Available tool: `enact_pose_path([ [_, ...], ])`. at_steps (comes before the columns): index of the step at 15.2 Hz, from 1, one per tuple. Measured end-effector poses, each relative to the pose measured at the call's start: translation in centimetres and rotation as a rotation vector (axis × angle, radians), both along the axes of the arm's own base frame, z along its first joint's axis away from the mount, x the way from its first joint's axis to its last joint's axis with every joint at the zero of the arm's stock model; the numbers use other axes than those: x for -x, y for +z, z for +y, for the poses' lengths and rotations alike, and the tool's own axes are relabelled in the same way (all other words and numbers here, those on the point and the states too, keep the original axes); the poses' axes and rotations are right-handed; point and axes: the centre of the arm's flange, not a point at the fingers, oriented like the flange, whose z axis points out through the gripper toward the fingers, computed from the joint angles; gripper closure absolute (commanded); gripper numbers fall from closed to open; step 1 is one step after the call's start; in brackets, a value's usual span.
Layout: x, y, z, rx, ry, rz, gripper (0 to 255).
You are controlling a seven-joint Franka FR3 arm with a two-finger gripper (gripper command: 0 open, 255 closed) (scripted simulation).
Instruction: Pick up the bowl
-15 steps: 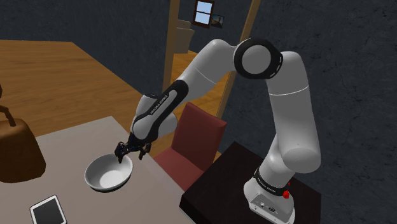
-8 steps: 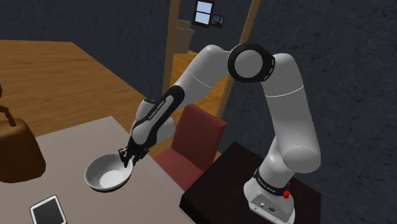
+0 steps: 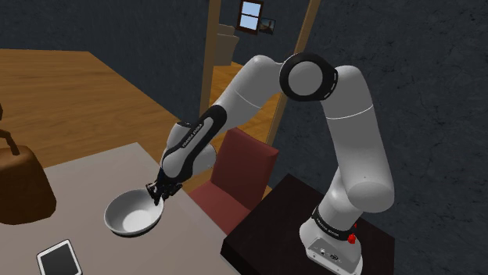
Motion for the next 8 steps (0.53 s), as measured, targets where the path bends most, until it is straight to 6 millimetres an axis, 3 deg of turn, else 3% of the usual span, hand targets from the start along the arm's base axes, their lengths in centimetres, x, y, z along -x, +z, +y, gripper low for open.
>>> enact_pose_path([
  [8, 0.1, 3.7, 0.0, 0.000, 0.000, 0.000, 255],
])
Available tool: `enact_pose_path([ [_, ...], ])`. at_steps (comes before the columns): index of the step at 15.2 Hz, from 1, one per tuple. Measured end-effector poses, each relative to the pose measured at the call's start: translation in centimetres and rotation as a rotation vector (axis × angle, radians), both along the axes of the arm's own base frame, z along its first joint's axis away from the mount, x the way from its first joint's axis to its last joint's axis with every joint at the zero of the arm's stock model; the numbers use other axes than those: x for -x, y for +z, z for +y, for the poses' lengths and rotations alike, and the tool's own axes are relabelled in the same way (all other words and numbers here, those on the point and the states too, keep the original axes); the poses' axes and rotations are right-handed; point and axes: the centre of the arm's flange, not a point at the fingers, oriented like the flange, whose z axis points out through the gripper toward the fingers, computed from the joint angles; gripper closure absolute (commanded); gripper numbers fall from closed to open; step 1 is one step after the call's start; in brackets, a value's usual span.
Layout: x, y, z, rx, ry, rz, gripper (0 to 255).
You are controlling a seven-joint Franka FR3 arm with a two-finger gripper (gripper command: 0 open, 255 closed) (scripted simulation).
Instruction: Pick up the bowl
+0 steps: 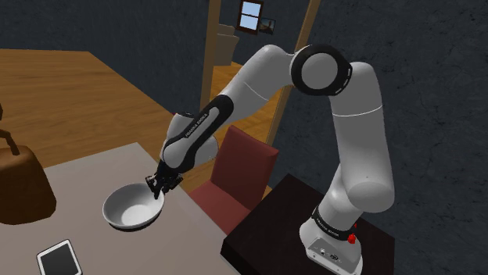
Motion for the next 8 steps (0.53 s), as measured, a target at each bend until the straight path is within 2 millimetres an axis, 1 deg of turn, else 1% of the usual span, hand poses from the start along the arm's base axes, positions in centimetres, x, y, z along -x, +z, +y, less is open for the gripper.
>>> enact_pose_path([
  [6, 0.1, 3.2, 0.1, 0.000, 0.000, 0.000, 255],
  [8, 0.1, 4.0, 0.0, 0.000, 0.000, 0.000, 255],
])
